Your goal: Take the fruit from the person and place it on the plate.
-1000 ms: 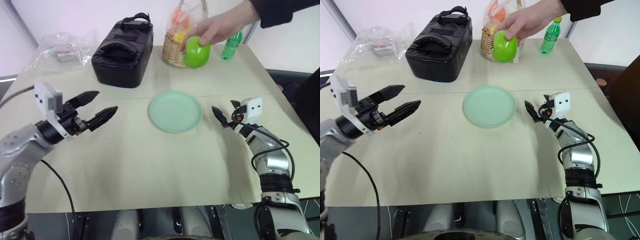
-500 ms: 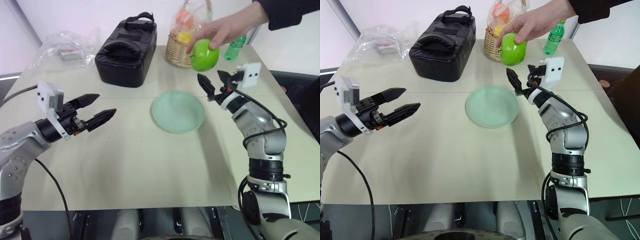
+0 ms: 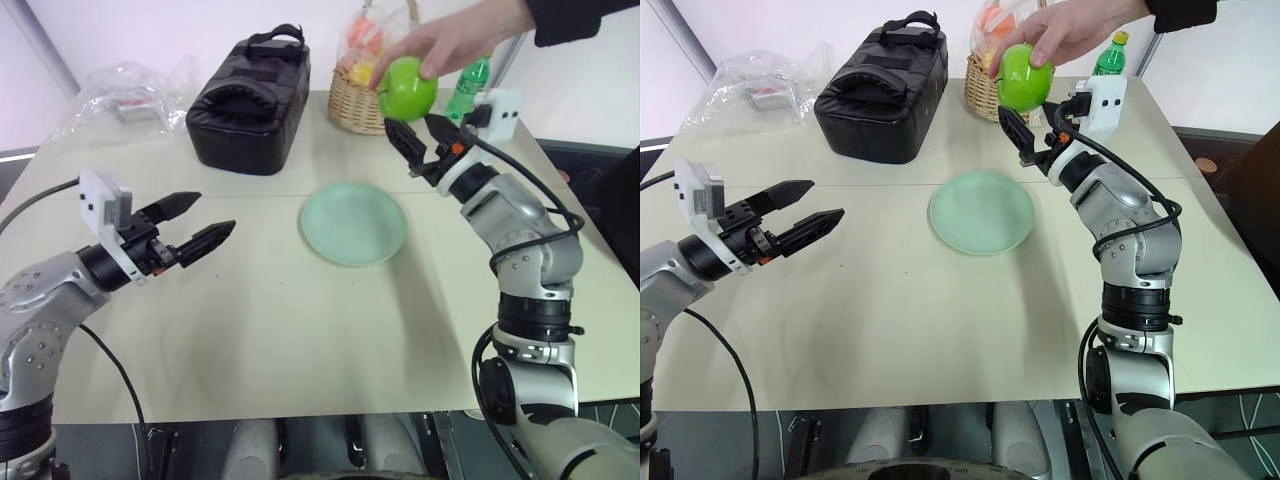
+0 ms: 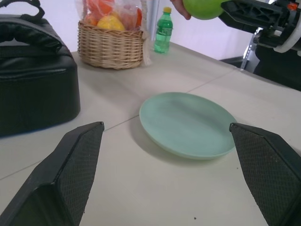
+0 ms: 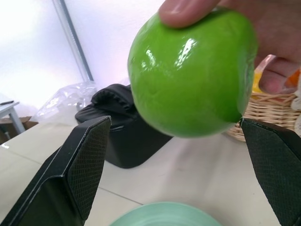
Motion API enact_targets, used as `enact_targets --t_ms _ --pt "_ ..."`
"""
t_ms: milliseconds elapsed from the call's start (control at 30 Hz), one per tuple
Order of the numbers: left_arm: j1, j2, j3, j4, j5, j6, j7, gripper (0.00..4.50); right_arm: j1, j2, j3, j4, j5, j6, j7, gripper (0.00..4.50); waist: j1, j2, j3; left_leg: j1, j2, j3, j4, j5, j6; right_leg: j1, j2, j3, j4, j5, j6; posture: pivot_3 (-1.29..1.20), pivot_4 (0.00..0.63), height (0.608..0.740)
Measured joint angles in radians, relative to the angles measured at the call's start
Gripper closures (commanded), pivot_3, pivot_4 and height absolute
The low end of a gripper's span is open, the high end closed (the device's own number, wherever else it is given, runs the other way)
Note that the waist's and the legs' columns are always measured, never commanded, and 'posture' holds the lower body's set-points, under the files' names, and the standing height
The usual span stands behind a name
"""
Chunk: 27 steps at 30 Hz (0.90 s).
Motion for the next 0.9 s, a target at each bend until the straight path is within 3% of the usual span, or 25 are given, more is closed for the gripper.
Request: enact_targets --t_ms 400,567,767,900 --pt "-0.001 -0.022 -0.001 -0.001 0.016 -0.01 0.02 0.03 -0.088 0.043 0.022 0.071 -0.043 -0.043 -0.032 0.0 0.0 0.0 0.0 0.0 0.0 0.0 0.0 0.0 0.0 -0.001 0.0 0.0 0.0 0.0 0.0 0.0 0.15 0.74" --pt "0.017 -0.028 -0.001 -0.015 0.018 -0.021 0.029 0.0 -0.088 0.043 0.027 0.081 -0.056 -0.054 -0.03 1.47 -0.001 0.0 0.0 0.0 0.0 0.0 0.0 0.0 0.0 -0.001 0.0 0.0 0.0 0.0 0.0 0.0 0.15 0.74" --pt "0.021 -0.031 -0.001 -0.018 0.019 -0.021 0.037 0.0 -0.089 0.04 0.031 0.081 -0.062 -0.064 -0.022 1.51 -0.002 0.0 0.0 0.0 0.0 0.0 0.0 0.0 0.0 -0.001 0.0 0.0 0.0 0.0 0.0 0.0 0.15 0.74" --pt "0.026 -0.031 0.0 -0.017 0.024 -0.021 0.037 0.0 -0.067 -0.014 0.139 0.065 -0.108 -0.044 0.06 1.51 -0.003 0.0 0.0 0.0 0.0 0.0 -0.001 0.0 0.0 -0.001 0.0 0.0 0.0 0.0 0.0 0.0 0.15 0.74"
